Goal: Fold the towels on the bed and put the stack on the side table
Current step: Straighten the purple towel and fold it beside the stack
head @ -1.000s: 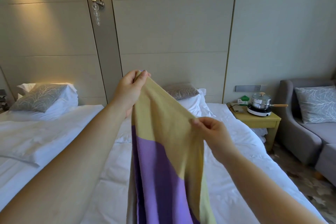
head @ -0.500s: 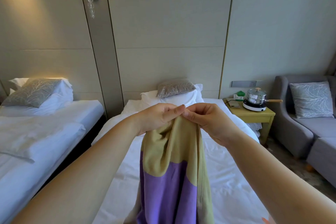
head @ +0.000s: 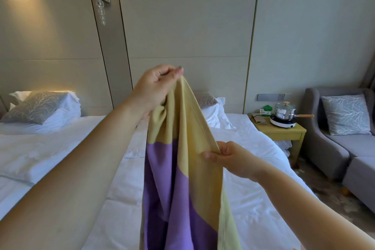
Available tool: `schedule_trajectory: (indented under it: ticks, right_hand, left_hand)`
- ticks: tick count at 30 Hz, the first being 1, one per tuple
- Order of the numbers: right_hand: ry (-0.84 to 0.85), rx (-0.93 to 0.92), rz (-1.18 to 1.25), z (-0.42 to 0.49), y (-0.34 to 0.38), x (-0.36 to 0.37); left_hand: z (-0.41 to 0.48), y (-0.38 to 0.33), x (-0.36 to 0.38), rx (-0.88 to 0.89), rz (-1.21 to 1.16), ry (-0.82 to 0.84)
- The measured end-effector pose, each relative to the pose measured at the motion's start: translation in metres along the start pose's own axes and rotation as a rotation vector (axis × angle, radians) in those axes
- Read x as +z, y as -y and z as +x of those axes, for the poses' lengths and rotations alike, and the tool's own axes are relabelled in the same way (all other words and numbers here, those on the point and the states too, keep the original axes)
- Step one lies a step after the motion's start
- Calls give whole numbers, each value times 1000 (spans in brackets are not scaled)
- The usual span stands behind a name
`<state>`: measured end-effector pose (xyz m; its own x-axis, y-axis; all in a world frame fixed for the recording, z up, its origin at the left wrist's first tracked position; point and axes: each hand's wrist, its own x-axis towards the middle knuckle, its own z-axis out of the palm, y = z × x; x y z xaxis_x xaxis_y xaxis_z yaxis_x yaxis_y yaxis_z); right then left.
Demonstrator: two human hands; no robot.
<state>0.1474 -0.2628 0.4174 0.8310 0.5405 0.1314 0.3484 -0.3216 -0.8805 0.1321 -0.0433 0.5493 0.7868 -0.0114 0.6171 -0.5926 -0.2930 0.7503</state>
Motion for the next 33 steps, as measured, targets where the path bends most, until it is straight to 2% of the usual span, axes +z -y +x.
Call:
schedule_trajectory:
  ticks: [3, 6, 9, 11, 13, 16, 18, 21, 26, 33]
  right_hand:
    - [-141, -56, 39, 2, 9, -13]
    - [-338, -110, 188, 7, 24, -33]
    - [-313, -161, 241, 12, 36, -37]
    - [-218, -168, 216, 15, 39, -26]
    - [-131, -164, 193, 15, 39, -12]
    - [-73, -163, 203, 14, 40, -5]
    - [-61, -153, 198, 11, 41, -8]
    - [-72, -128, 203, 6, 36, -14]
    - [-76, -130, 223, -2, 21, -12]
    - [34, -83, 153, -11, 11, -21]
  left_hand:
    - [6, 6, -23, -18, 101, -167]
    - [-1, 33, -43, -147, 284, -266]
    - [-12, 59, -41, -250, 413, -246]
    - [-22, 63, -24, -213, 434, -131]
    - [-34, 59, 0, -190, 337, 140]
    - [-50, 57, 30, -281, 107, 529]
    - [-53, 58, 37, -316, 95, 613]
    - [-48, 56, 39, -290, 196, 576]
    - [-33, 41, 40, -162, 153, 467]
    - [-6, 9, 15, -26, 73, 137]
